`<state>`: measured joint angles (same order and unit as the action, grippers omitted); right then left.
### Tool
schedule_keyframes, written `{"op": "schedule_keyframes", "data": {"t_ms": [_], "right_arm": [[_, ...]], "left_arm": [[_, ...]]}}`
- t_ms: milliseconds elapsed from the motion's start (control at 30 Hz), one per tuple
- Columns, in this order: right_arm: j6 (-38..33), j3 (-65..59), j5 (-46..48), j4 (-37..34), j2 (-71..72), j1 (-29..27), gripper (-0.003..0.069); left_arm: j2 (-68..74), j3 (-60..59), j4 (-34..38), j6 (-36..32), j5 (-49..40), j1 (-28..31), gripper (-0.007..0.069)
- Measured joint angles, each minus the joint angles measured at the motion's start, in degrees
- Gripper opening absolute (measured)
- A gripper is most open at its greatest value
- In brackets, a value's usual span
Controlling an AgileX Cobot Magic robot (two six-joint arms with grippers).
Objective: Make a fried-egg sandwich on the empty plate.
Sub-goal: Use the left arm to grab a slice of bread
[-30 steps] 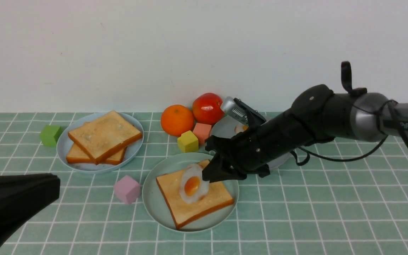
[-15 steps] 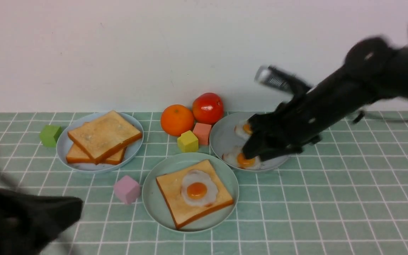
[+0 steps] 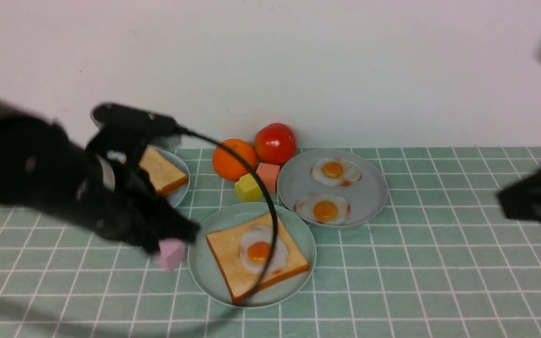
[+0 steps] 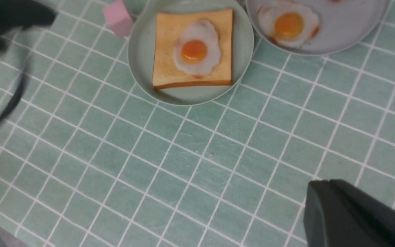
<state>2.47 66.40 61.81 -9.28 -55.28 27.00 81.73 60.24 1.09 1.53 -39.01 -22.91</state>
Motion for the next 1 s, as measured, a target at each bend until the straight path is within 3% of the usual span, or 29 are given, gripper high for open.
{"op": "schedule_keyframes", "data": {"t_ms": [167,300,533,700,867,1000], "right_arm": [[0.54,-4.25,0.14,0.44,8.7,0.0,0.0],[0.54,-5.36,0.71,0.49,10.67,0.0,0.0001],[0.54,-5.69,2.26,-0.82,10.88,0.0,0.0002],[0.54,-5.69,2.26,-3.12,10.88,0.0,0.0005],[0.59,-5.69,2.26,-5.0,10.88,0.0,0.0007],[0.69,-5.69,2.21,-5.43,10.88,0.0,0.0008]], "left_arm": [[12.26,9.26,2.62,-9.98,1.1,9.33,-0.0012],[18.99,13.99,0.13,-15.52,1.95,11.01,0.0029],[29.48,19.89,-6.81,-19.01,6.24,11.31,0.0313],[34.09,20.15,-13.13,-18.8,10.42,11.31,0.0424],[35.53,20.37,-16.29,-15.56,12.7,11.31,0.041],[35.76,20.48,-17.2,-13.24,12.85,11.31,0.0302]]}}
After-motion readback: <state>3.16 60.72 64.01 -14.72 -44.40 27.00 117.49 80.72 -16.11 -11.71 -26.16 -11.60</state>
